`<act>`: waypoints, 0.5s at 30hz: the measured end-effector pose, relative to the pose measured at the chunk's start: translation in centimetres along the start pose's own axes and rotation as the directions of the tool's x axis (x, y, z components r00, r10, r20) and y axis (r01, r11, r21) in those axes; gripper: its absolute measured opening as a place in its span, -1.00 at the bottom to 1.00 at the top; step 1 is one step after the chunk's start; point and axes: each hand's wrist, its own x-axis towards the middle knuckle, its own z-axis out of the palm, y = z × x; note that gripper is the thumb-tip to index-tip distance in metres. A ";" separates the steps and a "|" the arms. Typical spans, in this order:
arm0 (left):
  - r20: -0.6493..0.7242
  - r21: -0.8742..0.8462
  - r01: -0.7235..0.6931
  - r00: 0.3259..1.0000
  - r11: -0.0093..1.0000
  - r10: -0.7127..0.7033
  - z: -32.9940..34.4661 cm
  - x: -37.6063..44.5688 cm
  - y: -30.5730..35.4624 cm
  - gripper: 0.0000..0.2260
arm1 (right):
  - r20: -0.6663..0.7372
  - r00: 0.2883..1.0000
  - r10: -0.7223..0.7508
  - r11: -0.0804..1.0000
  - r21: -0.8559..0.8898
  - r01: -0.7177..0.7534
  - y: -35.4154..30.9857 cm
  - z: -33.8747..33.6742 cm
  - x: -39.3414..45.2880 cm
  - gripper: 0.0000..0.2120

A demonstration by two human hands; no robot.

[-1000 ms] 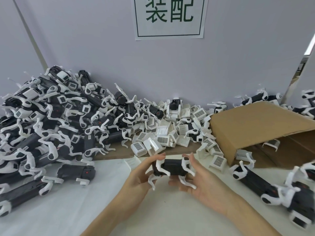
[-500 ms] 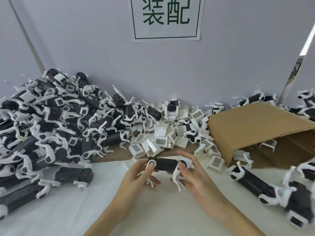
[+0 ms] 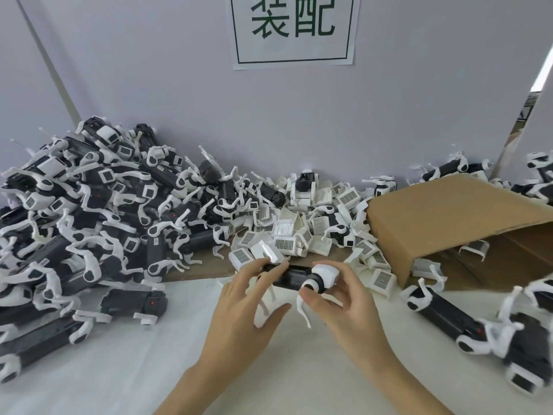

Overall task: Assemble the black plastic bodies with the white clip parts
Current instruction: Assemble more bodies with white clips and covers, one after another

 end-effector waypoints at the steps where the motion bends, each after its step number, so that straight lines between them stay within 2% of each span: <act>1: -0.009 -0.015 0.011 1.000 1.000 -0.011 0.1 0.0 0.0 -0.47 | 0.018 1.000 -0.018 1.000 0.002 0.018 -0.1 0.2 -0.2 -0.70; 4: -0.042 -0.153 0.159 0.985 0.975 -0.167 0.1 0.1 0.0 -0.47 | 0.110 0.993 -0.036 0.997 0.066 0.029 -0.3 0.6 -0.4 -0.71; 6: 0.009 -0.293 0.245 0.967 0.924 -0.254 0.0 0.2 -0.1 -0.54 | 0.144 0.989 -0.011 0.995 0.095 -0.003 -0.3 0.3 -0.2 -0.65; 7: 0.046 -0.386 0.289 0.955 0.876 -0.294 -0.2 0.3 0.1 -0.59 | 0.168 0.986 -0.008 0.998 0.056 -0.001 -0.4 0.1 -0.2 -0.65; 9: 0.084 -0.508 0.338 0.935 0.792 -0.345 -0.5 0.6 0.8 -0.69 | 0.237 0.971 -0.017 0.985 -0.163 0.057 -0.3 -0.2 -0.2 -0.61; 11: 0.107 -0.533 0.339 0.936 0.775 -0.335 -0.5 0.6 1.3 -0.73 | 0.306 0.951 -0.031 0.923 -0.356 0.144 0.2 -0.2 -0.4 -0.46; 13: 0.160 -0.484 0.331 0.944 0.810 -0.290 -0.6 0.3 1.9 -0.69 | 0.284 0.958 -0.033 0.927 -0.349 0.135 0.6 0.0 -0.4 -0.43; 15: 0.209 -0.432 0.314 0.947 0.845 -0.245 -0.6 0.2 2.2 -0.74 | 0.199 0.979 -0.035 0.945 -0.313 0.098 0.9 -0.1 -0.2 -0.54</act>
